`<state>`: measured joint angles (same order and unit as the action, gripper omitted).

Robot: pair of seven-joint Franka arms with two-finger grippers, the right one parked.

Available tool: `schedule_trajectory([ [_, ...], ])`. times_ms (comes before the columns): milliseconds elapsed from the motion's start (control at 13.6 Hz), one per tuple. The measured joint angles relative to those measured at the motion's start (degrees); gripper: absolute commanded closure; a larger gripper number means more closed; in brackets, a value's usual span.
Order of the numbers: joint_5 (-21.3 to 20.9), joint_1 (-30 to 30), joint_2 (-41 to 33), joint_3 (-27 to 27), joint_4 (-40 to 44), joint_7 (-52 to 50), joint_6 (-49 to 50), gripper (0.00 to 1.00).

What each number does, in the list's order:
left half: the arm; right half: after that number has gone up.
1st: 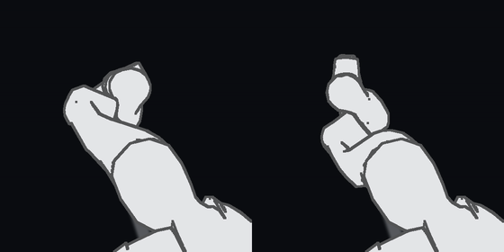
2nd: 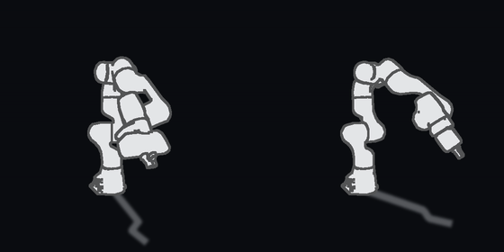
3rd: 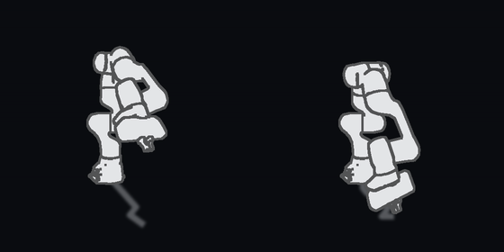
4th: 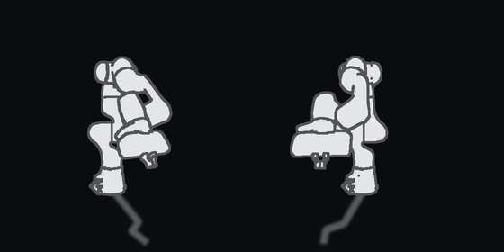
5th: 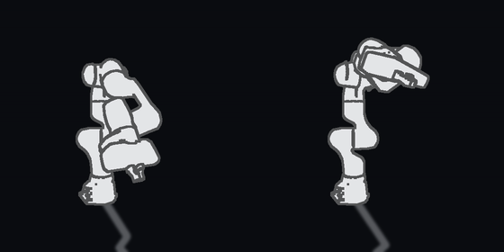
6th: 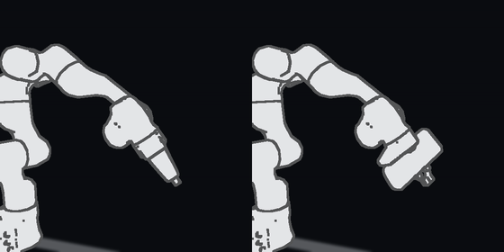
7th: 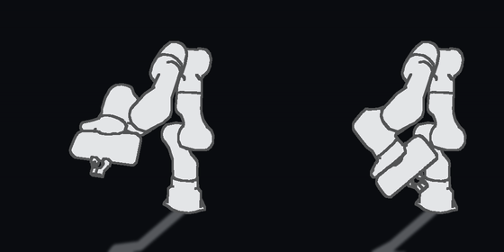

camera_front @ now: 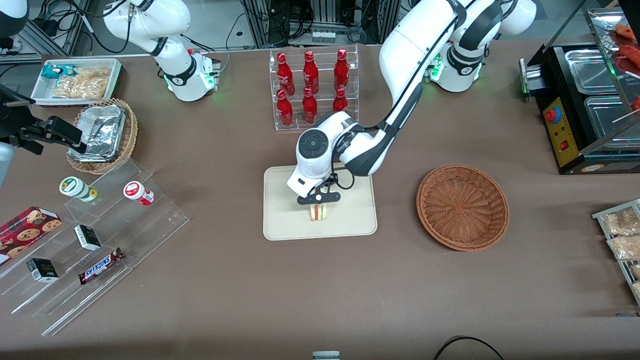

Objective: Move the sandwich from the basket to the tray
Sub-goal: 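Lower the sandwich onto the tray and open the left gripper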

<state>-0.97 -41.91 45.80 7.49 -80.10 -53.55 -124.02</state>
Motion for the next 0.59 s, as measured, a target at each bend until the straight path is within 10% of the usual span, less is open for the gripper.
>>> schedule_trajectory([
  [590, -0.1, 0.1, -3.4, -0.4, 2.2, 0.0, 2.1, 0.0],
])
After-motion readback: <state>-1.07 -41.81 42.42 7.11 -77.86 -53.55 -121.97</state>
